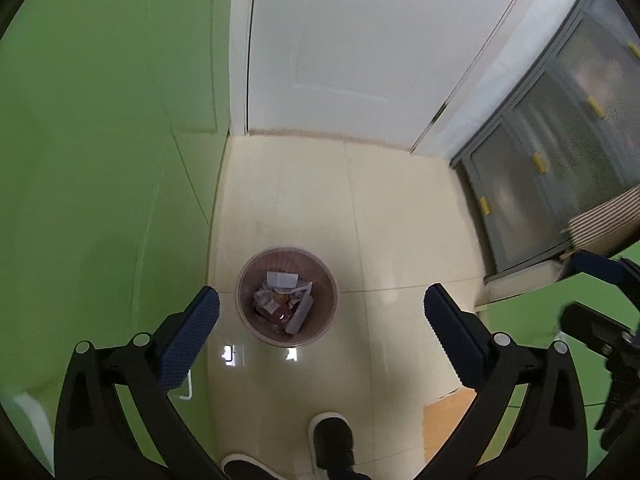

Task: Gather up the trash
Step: 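Move both tools back over the empty black mat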

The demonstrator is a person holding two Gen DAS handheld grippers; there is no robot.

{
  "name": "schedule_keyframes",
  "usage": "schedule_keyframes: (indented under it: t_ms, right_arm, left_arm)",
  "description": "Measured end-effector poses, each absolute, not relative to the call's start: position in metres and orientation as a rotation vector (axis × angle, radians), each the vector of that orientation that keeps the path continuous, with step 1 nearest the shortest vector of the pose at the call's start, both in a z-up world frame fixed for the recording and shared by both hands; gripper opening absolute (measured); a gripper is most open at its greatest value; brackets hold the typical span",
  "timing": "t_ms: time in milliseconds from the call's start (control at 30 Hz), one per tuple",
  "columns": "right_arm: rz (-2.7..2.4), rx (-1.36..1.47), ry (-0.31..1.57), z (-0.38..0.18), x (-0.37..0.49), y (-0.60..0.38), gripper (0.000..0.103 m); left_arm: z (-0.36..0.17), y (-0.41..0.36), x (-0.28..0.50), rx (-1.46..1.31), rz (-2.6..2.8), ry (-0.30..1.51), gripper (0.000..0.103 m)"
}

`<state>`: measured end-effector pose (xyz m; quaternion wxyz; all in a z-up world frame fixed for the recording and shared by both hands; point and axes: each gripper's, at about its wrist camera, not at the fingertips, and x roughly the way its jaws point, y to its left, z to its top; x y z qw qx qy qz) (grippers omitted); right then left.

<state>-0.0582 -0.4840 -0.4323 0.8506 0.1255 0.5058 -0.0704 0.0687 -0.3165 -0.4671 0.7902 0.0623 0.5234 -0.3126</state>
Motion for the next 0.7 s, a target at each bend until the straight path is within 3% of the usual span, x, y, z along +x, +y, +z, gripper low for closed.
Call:
schedule_keyframes:
  t_ms: [433,700]
  right_arm:
    - [0.115,0.163,0.852,-0.184,-0.053,-0.381,0.097]
    - [0.293,0.059,0.772,-0.1,-0.037,-0.31,0.097]
  left_arm:
    - [-0.183,-0.189,0.022,0.049,-0.532,0.928,0.1]
    - [-0.101,-0.084,0.006,-0.015,-0.329,0.862,0.1]
